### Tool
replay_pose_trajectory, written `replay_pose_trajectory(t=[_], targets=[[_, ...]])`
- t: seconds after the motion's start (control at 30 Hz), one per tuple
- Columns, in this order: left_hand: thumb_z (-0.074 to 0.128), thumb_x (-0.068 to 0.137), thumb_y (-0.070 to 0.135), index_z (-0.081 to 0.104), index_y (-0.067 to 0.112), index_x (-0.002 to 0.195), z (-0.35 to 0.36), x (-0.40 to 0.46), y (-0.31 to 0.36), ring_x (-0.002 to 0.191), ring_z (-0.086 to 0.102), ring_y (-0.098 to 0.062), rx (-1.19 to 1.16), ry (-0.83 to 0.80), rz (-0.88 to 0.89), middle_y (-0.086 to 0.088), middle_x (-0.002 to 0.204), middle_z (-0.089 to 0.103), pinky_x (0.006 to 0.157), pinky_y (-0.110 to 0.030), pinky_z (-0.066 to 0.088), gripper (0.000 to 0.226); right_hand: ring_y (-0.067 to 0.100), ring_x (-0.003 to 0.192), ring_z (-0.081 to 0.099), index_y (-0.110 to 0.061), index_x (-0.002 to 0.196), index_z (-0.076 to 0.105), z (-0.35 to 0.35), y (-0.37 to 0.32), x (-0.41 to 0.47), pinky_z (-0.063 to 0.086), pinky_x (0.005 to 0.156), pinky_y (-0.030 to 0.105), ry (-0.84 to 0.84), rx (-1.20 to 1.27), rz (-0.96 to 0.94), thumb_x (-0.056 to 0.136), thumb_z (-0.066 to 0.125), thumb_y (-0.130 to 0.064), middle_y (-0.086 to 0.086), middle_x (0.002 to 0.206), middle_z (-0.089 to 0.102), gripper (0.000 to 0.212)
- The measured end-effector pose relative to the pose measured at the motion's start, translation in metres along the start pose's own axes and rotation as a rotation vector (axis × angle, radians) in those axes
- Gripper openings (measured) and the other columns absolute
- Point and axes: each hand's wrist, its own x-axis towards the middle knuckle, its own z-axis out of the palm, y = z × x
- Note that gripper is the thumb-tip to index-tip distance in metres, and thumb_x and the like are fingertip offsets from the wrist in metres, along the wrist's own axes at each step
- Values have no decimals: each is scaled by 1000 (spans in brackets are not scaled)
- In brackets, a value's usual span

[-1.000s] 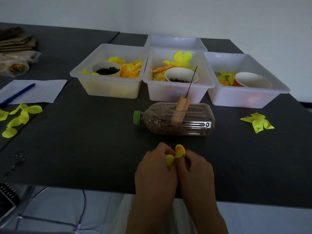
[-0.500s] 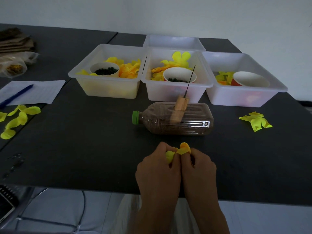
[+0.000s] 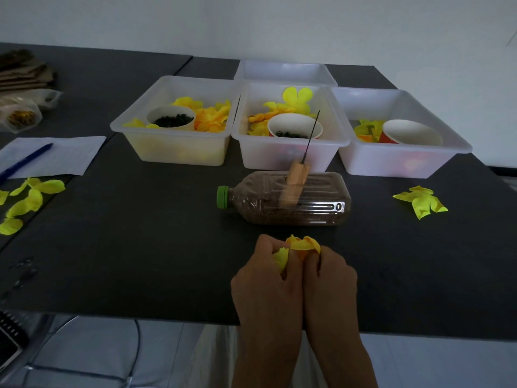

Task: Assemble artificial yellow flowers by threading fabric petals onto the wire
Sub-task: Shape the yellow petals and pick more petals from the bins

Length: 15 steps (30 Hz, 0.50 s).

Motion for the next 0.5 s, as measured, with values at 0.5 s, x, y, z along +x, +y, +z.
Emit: replay_pose_trajectory(t=[0.5], targets=[[50, 92, 41, 52, 30, 79, -5, 7, -11, 69, 57, 8, -237, 187, 54, 11, 63, 54, 58, -6, 42, 18, 1, 59, 55, -23, 71, 52, 13, 14, -8, 36, 56, 13, 361, 679, -328, 96, 50, -35, -8, 63, 55, 28]])
